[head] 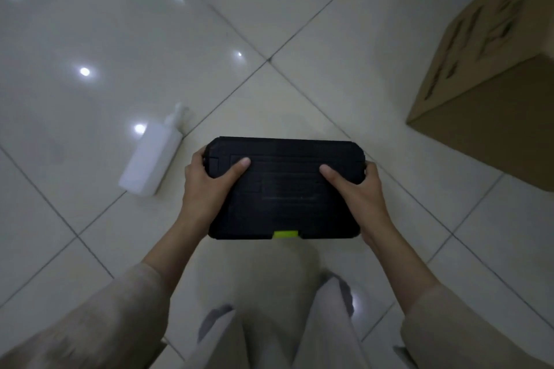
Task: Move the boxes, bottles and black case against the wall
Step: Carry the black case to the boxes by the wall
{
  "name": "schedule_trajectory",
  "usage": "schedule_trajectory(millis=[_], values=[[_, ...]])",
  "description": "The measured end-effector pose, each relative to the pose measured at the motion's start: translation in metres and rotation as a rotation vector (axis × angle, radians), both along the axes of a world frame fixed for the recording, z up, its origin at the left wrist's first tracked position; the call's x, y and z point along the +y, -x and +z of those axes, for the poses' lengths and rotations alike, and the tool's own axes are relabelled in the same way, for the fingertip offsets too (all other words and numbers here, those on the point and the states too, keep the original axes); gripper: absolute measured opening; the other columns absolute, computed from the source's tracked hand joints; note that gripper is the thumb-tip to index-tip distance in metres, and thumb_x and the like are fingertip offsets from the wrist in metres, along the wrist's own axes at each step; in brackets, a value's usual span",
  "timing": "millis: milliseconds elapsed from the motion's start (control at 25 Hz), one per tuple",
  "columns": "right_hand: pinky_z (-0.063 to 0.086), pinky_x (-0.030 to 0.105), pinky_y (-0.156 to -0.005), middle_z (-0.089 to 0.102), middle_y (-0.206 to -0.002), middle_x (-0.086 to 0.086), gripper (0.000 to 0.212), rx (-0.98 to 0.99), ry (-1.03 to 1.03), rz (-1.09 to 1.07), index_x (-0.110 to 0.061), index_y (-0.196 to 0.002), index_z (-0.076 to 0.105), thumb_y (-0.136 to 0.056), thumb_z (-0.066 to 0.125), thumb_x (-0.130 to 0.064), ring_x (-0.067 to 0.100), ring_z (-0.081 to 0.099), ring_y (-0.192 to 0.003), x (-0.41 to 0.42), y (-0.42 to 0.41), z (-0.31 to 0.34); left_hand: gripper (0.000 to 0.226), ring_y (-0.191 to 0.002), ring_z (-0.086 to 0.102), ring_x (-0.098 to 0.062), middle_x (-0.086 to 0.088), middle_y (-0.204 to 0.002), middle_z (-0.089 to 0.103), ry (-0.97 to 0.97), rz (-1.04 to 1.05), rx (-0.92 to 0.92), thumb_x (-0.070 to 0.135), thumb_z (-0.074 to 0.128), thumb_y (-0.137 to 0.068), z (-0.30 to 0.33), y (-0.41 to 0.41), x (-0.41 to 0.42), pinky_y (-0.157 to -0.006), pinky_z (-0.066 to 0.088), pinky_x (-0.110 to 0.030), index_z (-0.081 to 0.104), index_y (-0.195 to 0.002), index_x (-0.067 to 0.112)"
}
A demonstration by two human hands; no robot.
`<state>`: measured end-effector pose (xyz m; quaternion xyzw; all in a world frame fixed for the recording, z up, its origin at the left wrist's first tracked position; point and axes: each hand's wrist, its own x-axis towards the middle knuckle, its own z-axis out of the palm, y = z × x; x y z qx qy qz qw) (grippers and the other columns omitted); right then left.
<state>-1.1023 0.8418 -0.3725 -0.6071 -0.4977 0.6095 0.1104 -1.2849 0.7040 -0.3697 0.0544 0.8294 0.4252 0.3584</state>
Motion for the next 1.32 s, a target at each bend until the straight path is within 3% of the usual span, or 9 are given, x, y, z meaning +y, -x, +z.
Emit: schedule_trajectory(millis=[120, 200, 360, 440, 560, 840, 1080, 1320], values=[[0.051, 0.035, -0.087, 0.058, -0.111, -0.005, 0.068, 0.029, -0.006, -0.028, -0.022, -0.119, 0.043, -0.064, 0.080, -0.039, 0.015, 0.059, -0.099, 0.048, 0.007, 0.065, 0.067, -0.093, 0.057, -0.006, 0.003, -0.116, 0.056, -0.060, -0.035, 0.005, 0.043, 0.076, -0.067, 0.068, 0.011, 0.054, -0.073, 0.048, -0.020, 0.047, -0.123, 0.022], [0.052, 0.037, -0.089, 0.058, -0.113, -0.004, 0.072, 0.048, -0.021, -0.040, -0.023, -0.121, 0.043, -0.062, 0.081, -0.040, 0.015, 0.059, -0.101, 0.086, 0.012, 0.104, 0.064, -0.093, 0.057, -0.008, 0.003, -0.115, 0.055, -0.080, -0.058, 0.013, 0.034, 0.073, -0.073, 0.107, 0.018, 0.094, -0.069, 0.044, -0.018, 0.044, -0.127, 0.018], [0.049, 0.026, -0.074, 0.056, -0.106, -0.011, 0.071, 0.096, -0.060, -0.080, -0.023, -0.120, 0.041, -0.063, 0.080, -0.039, 0.006, 0.057, -0.093, 0.169, 0.030, 0.161, 0.086, -0.112, 0.053, -0.021, -0.004, -0.129, 0.048, -0.104, -0.098, 0.015, 0.059, 0.071, -0.056, 0.155, 0.040, 0.178, -0.095, 0.049, -0.040, 0.042, -0.129, 0.025], [0.045, 0.024, -0.071, 0.053, -0.102, -0.014, 0.072, 0.093, -0.087, -0.095, -0.025, -0.122, 0.040, -0.064, 0.079, -0.039, 0.006, 0.055, -0.090, 0.209, 0.042, 0.172, 0.089, -0.114, 0.053, -0.022, -0.004, -0.131, 0.046, -0.126, -0.123, 0.009, 0.065, 0.066, -0.052, 0.161, 0.054, 0.220, -0.099, 0.047, -0.045, 0.041, -0.129, 0.028], [0.044, 0.031, -0.079, 0.051, -0.113, -0.007, 0.078, 0.068, -0.100, -0.148, -0.025, -0.129, 0.038, -0.064, 0.078, -0.041, 0.015, 0.053, -0.099, 0.263, 0.060, 0.169, 0.089, -0.115, 0.053, -0.023, -0.005, -0.133, 0.045, -0.142, -0.178, -0.027, 0.064, 0.066, -0.054, 0.155, 0.078, 0.285, -0.099, 0.047, -0.047, 0.039, -0.131, 0.027], [0.045, 0.037, -0.086, 0.049, -0.124, -0.002, 0.078, -0.020, 0.000, -0.277, -0.021, -0.132, 0.036, -0.069, 0.076, -0.041, 0.021, 0.051, -0.104, 0.353, 0.079, 0.087, 0.079, -0.116, 0.052, -0.025, -0.006, -0.137, 0.042, -0.105, -0.257, -0.135, 0.052, 0.069, -0.068, 0.070, 0.117, 0.400, -0.098, 0.048, -0.045, 0.037, -0.135, 0.026], [0.044, 0.036, -0.082, 0.048, -0.136, 0.005, 0.072, -0.051, 0.098, -0.376, -0.021, -0.133, 0.038, -0.073, 0.074, -0.037, 0.026, 0.052, -0.113, 0.393, 0.082, -0.030, 0.059, -0.104, 0.055, -0.022, -0.009, -0.130, 0.051, -0.103, -0.218, -0.183, 0.030, 0.070, -0.078, -0.043, 0.116, 0.456, -0.076, 0.048, -0.026, 0.045, -0.130, 0.015], [0.042, 0.036, -0.085, 0.046, -0.137, 0.005, 0.068, -0.085, 0.123, -0.442, -0.022, -0.135, 0.035, -0.078, 0.070, -0.034, 0.023, 0.050, -0.110, 0.411, 0.077, -0.102, 0.061, -0.114, 0.053, -0.023, -0.007, -0.133, 0.048, -0.082, -0.303, -0.222, 0.036, 0.065, -0.081, -0.116, 0.111, 0.481, -0.093, 0.047, -0.035, 0.041, -0.133, 0.017]])
